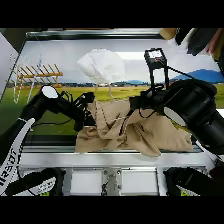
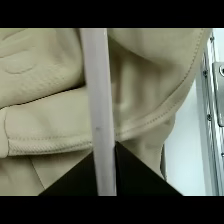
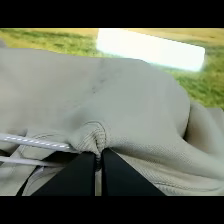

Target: Fold the clothes and pants, and hang the long-sleeved shirts on hangers.

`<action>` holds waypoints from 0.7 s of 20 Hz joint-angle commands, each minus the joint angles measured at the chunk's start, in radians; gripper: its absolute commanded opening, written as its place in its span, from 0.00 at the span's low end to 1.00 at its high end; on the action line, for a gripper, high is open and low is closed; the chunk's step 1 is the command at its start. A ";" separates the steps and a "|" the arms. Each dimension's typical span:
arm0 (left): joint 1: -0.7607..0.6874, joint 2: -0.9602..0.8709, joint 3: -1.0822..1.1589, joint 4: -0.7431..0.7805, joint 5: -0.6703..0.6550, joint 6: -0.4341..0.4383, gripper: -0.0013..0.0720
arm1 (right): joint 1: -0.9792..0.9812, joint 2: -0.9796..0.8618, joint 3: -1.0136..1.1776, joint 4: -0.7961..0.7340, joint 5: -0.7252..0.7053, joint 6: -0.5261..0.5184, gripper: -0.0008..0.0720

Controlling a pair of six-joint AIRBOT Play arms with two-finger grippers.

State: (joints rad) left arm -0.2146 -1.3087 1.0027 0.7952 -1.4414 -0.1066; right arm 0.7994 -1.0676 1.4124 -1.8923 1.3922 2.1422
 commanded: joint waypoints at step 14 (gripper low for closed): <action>-0.027 -0.001 0.001 -0.010 0.002 0.002 0.05 | 0.158 -0.039 0.002 0.109 -0.231 0.002 0.05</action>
State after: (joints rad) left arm -0.2409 -1.3090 1.0027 0.7864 -1.4353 -0.1040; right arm 0.9447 -1.1007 1.4136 -1.8149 1.2289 2.1399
